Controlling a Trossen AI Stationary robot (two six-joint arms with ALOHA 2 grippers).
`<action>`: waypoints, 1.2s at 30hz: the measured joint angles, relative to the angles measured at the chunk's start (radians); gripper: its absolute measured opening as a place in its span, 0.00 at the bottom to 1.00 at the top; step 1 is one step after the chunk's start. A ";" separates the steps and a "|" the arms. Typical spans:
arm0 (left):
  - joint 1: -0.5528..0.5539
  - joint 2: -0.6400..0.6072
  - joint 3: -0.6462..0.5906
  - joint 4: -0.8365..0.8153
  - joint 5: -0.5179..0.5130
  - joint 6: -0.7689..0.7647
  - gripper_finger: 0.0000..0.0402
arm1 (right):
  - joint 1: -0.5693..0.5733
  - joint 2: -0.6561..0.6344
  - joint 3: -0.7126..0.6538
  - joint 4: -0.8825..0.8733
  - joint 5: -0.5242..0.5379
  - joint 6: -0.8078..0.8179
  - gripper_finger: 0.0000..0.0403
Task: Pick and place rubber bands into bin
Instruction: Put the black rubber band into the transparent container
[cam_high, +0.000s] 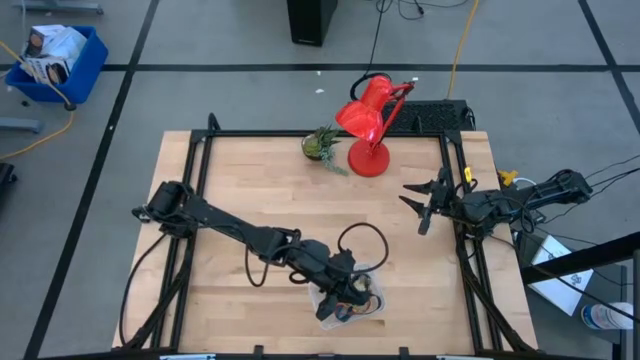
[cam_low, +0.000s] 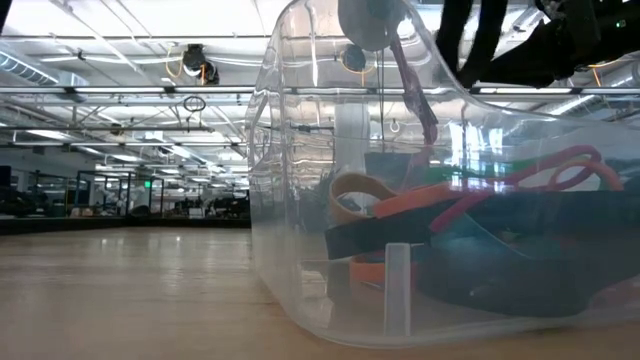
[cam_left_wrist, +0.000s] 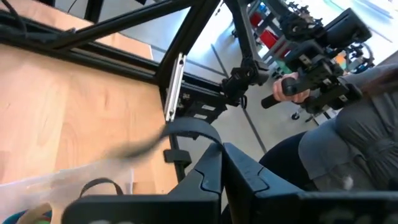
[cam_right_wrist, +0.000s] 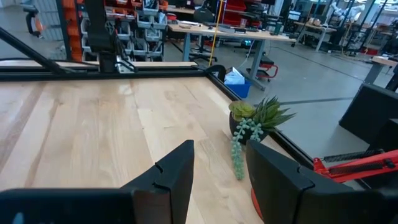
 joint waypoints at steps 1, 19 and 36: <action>0.000 0.000 0.000 -0.005 0.000 0.001 0.01 | 0.000 0.000 0.000 0.000 0.000 -0.001 0.36; 0.000 0.000 0.000 -0.225 -0.070 -0.080 0.01 | 0.000 0.000 0.000 0.000 0.000 -0.003 0.36; 0.001 0.000 0.000 -0.450 -0.148 -0.232 0.01 | 0.000 0.000 0.000 0.000 0.000 -0.003 0.36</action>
